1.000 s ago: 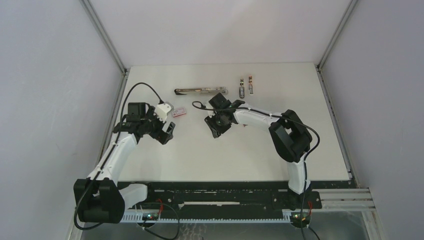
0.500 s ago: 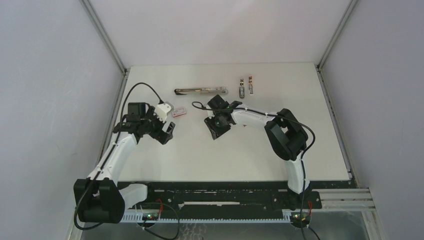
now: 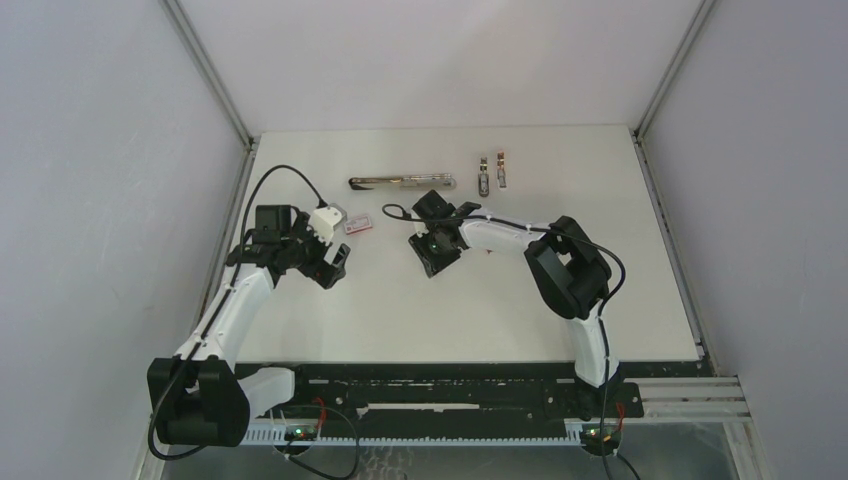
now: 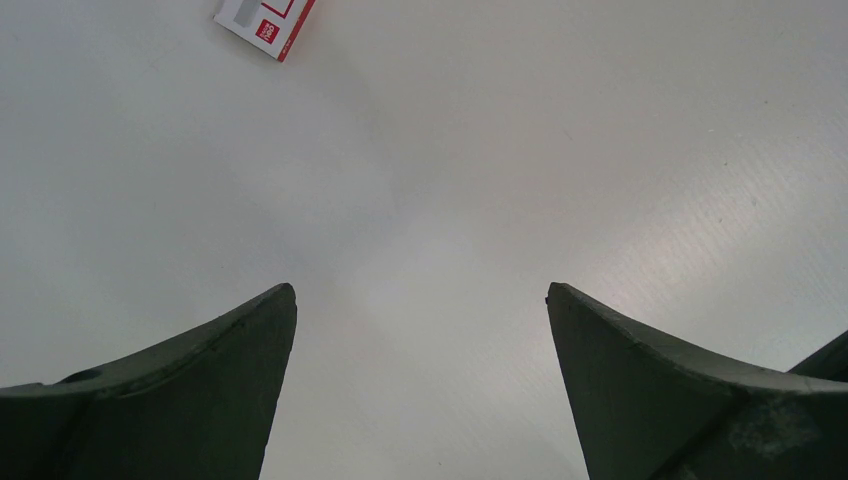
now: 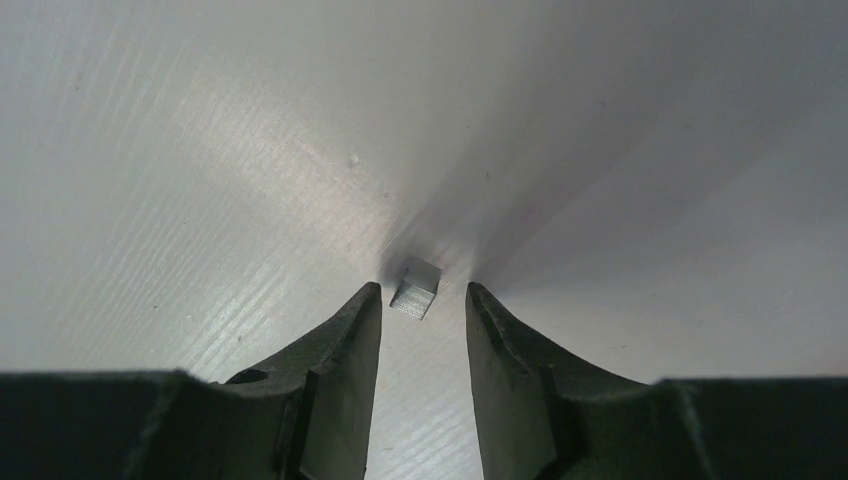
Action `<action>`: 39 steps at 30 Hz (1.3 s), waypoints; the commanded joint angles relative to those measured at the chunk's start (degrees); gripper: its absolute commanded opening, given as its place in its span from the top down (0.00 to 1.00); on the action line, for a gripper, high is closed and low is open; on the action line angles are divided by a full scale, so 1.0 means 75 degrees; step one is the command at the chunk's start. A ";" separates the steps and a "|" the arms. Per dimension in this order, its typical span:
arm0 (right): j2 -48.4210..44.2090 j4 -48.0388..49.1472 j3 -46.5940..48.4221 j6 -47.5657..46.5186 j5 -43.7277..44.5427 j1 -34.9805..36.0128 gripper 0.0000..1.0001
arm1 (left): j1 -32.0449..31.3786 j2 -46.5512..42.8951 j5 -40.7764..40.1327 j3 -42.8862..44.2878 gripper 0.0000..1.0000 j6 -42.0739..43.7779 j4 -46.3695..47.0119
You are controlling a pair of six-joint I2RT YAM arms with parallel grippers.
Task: Unload the staples from the stapler
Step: Pick up the staple from the center of the board.
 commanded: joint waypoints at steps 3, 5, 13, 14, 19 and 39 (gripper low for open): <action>0.0034 0.0059 0.0296 -0.0024 0.0233 0.0082 0.65 | 0.0073 -0.0125 0.0120 0.0075 0.00 0.0062 0.0164; 0.0013 0.0048 0.0290 -0.0060 0.0237 0.0082 0.66 | 0.0074 -0.0118 0.0131 0.0066 0.00 0.0070 0.0171; -0.0024 0.0024 0.0284 -0.0155 0.0313 0.0114 0.69 | 0.0071 -0.0100 0.0142 0.0072 0.00 0.0073 0.0173; -0.0032 0.0013 0.0294 -0.0166 0.0337 0.0117 0.69 | 0.0073 -0.0102 0.0143 0.0065 0.00 0.0075 0.0172; -0.0117 0.0011 0.0308 -0.0309 0.0541 0.0160 0.71 | 0.0081 -0.0087 0.0143 0.0075 0.00 0.0076 0.0168; -0.0044 0.0059 0.0443 -0.0767 0.0935 0.0386 0.71 | 0.0073 -0.0125 0.0155 0.0071 0.00 0.0085 0.0162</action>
